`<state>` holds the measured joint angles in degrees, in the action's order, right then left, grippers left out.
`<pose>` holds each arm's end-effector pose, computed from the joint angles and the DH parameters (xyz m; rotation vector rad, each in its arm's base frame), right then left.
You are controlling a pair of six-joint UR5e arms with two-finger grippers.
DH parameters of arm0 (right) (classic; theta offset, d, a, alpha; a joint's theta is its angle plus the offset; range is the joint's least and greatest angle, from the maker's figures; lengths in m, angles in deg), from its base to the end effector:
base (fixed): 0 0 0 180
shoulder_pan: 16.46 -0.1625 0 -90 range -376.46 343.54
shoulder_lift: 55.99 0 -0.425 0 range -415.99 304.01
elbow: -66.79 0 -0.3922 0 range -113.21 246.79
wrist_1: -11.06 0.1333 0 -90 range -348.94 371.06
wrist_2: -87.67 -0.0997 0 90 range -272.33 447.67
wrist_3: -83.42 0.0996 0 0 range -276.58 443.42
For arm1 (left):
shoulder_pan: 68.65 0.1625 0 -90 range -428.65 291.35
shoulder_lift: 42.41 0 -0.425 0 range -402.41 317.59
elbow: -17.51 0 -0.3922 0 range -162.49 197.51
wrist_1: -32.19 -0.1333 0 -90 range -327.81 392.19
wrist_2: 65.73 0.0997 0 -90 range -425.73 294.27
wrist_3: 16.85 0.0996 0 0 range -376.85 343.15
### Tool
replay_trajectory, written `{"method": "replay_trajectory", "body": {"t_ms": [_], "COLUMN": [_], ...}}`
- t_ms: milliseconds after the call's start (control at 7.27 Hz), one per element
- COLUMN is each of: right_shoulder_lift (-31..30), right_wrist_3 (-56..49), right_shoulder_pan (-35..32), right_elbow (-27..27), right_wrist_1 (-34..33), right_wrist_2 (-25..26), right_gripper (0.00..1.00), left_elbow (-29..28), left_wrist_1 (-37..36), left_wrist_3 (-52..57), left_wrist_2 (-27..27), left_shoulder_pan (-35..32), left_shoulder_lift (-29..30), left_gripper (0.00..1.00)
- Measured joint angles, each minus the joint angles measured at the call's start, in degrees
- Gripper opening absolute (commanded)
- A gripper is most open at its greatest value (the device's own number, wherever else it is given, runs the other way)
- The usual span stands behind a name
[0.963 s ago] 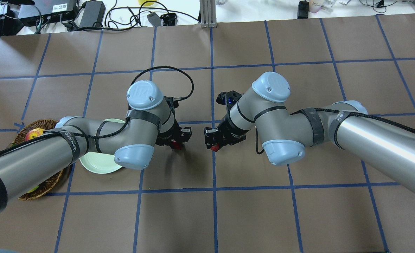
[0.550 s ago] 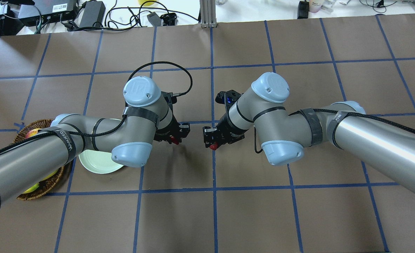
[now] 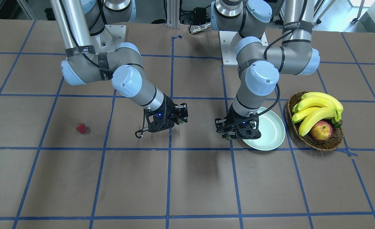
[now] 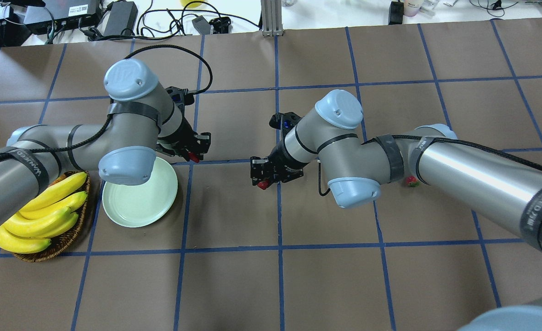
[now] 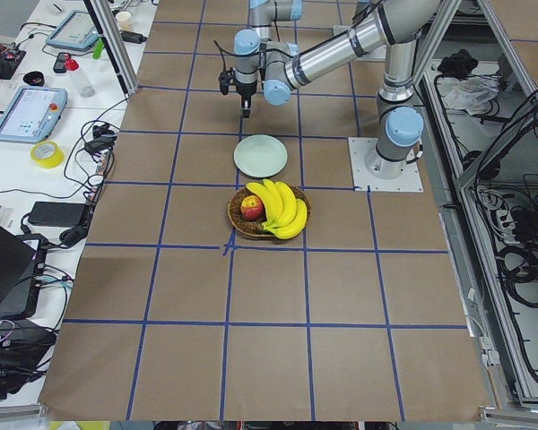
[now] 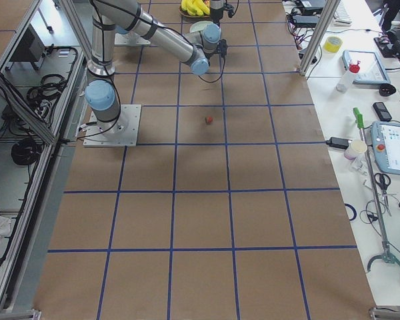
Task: Collect all strawberries into plate
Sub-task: 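Drop the strawberry into the plate with the left gripper while the right releases its own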
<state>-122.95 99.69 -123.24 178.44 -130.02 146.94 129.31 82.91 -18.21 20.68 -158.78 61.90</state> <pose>0.3362 -0.4770 0.2038 -0.0514 2.5958 0.0640 -0.1407 -0.5266 0.2494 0.0304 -3.0770 0.0839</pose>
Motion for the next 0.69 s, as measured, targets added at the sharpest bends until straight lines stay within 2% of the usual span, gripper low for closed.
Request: {"method": "replay_trajectory", "body": {"t_ms": [138,275,688], "right_shoulder_lift": [1.61,2.36,1.94], "right_wrist_3": [2.51,3.73,4.39], "right_shoulder_pan": [-1.52,-2.37,-2.81], "right_elbow": [-1.71,-2.5,-2.53], "right_wrist_1": [-1.02,-1.38,-0.79], "right_wrist_2": [0.15,0.51,3.84], "right_gripper": [0.58,1.0,1.0], "left_elbow": [-0.18,-0.22,1.18], "left_wrist_1": [0.56,1.05,1.5], "left_wrist_3": [4.29,7.89,13.16], "left_wrist_2": [0.0,0.03,1.1], "left_shoulder_pan": [3.06,5.81,13.42], "left_shoulder_lift": [-0.15,-0.15,0.21], "left_gripper": [0.0,0.0,0.0]}}
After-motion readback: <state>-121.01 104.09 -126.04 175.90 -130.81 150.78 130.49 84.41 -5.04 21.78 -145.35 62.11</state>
